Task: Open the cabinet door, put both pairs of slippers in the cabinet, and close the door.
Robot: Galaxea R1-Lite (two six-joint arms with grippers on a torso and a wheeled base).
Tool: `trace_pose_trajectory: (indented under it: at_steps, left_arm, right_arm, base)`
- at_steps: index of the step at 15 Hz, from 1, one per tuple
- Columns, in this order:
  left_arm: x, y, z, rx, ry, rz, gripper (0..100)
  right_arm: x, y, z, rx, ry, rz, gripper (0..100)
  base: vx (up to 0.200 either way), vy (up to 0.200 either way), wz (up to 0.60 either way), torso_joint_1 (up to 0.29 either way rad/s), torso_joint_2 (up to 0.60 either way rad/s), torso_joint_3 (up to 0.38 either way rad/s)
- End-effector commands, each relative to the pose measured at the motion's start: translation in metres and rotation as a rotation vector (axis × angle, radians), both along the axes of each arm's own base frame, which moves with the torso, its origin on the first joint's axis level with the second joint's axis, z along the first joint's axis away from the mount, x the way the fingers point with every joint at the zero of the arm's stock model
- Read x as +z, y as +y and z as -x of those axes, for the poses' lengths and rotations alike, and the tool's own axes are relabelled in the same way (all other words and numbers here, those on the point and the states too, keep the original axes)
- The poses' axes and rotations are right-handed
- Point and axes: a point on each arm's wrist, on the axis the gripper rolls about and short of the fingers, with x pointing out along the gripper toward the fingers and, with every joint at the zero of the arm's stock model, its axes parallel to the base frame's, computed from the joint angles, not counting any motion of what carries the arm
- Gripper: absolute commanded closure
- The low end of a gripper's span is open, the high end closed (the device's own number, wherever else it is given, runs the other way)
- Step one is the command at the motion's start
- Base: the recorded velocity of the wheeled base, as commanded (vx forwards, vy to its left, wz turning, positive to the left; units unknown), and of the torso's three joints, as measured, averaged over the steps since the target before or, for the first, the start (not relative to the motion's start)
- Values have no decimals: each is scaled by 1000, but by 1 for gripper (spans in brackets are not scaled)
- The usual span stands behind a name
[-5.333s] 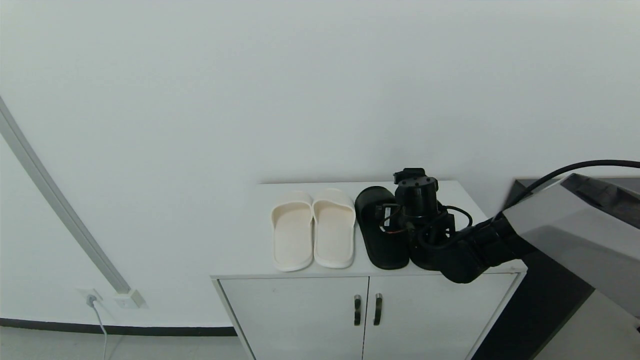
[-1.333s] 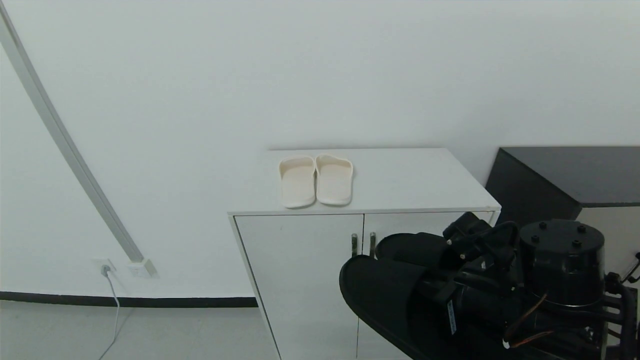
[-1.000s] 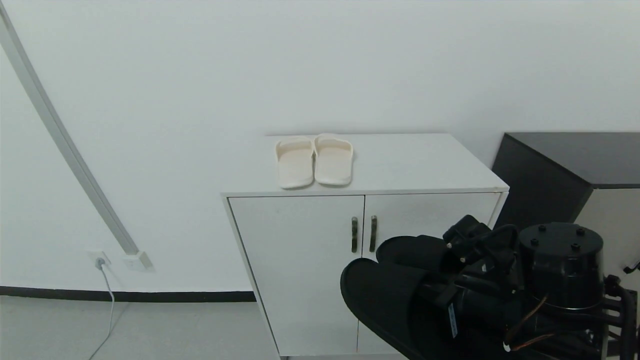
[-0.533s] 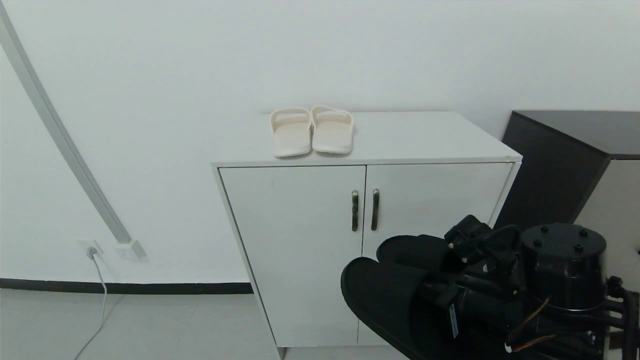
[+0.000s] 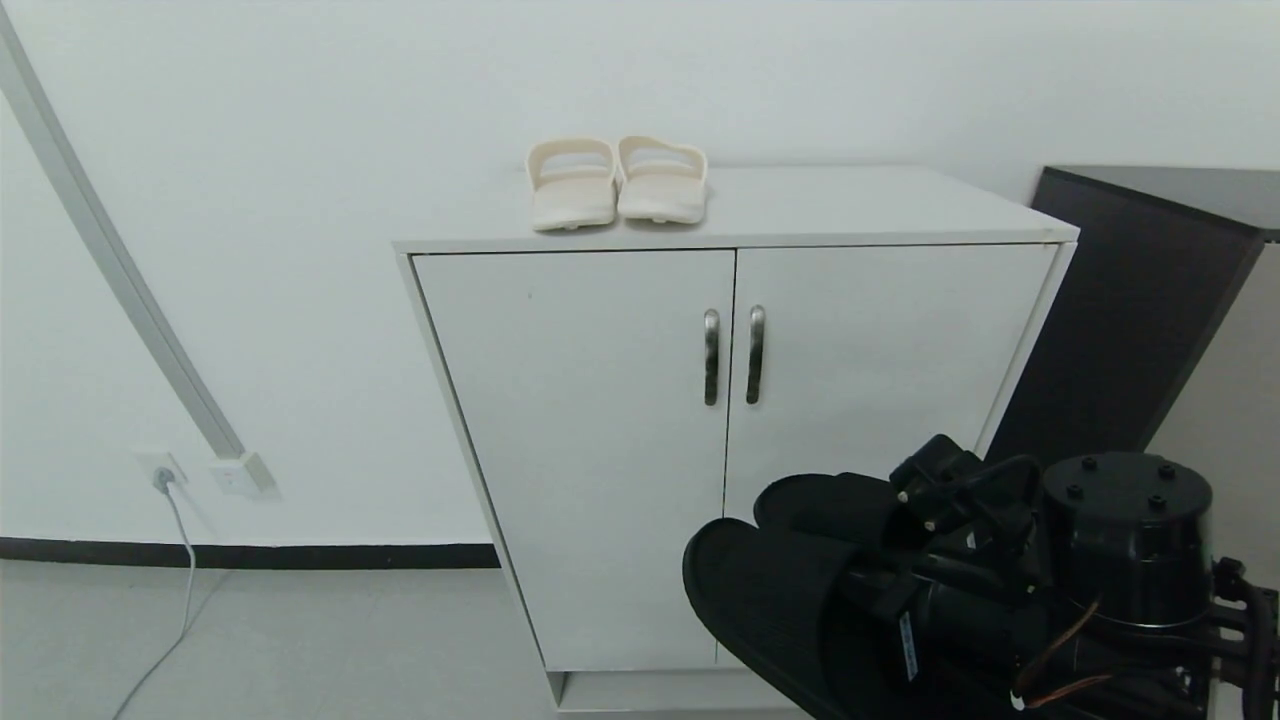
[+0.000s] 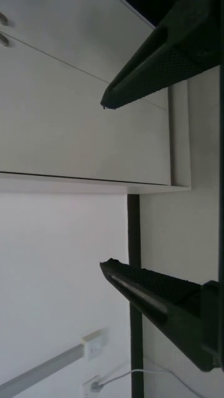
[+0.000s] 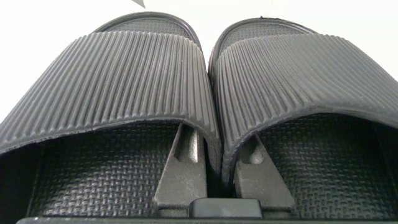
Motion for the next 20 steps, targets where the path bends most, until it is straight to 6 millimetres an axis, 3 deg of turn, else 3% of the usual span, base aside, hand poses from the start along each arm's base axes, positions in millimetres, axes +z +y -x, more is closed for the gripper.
trace_pose_trajectory:
  at_steps: [1, 7, 13, 14, 16, 17, 18, 19, 20]
  left_arm:
    - [0, 0, 0, 2, 0, -5, 0]
    - [0, 0, -1, -2, 20, -5, 0]
    - [3, 0, -3, -4, 35, -80, 0]
    - [12, 0, -4, -31, 43, -75, 0]
    - [86, -2, -8, -99, -31, 84, 0]
    - [109, -3, -18, -130, -17, 92, 0]
    - [124, -4, -33, -166, 24, 92, 0]
    - [124, -4, -33, -166, 24, 92, 0]
    - [145, -6, -61, -271, 7, 87, 0]
  right_arm:
    - [-1, 0, 0, 1, 3, 3, 100]
    - [-2, -1, 1, -1, 2, 8, 100]
    - [-3, -1, 2, 13, -18, 11, 100]
    - [-2, -1, 2, 12, -26, 2, 100]
    - [-2, -1, 1, 12, -28, -1, 100]
    - [-2, -1, 1, 14, -27, -1, 100]
    - [-2, -1, 2, 15, -25, 1, 100]
    - [-2, -1, 2, 15, -25, 1, 100]
    - [-3, -1, 2, 15, -23, 1, 100]
  base:
    - [0, 0, 0, -95, 456, 359]
    - [0, 0, 0, -36, 410, 364]
    - [0, 0, 0, 0, 37, 33]
    - [0, 0, 0, 0, 0, 0]
    - [0, 0, 0, 0, 0, 0]
    - [0, 0, 0, 0, 0, 0]
    - [0, 0, 0, 0, 0, 0]
    - [0, 0, 0, 0, 0, 0]
    - [0, 0, 0, 0, 0, 0]
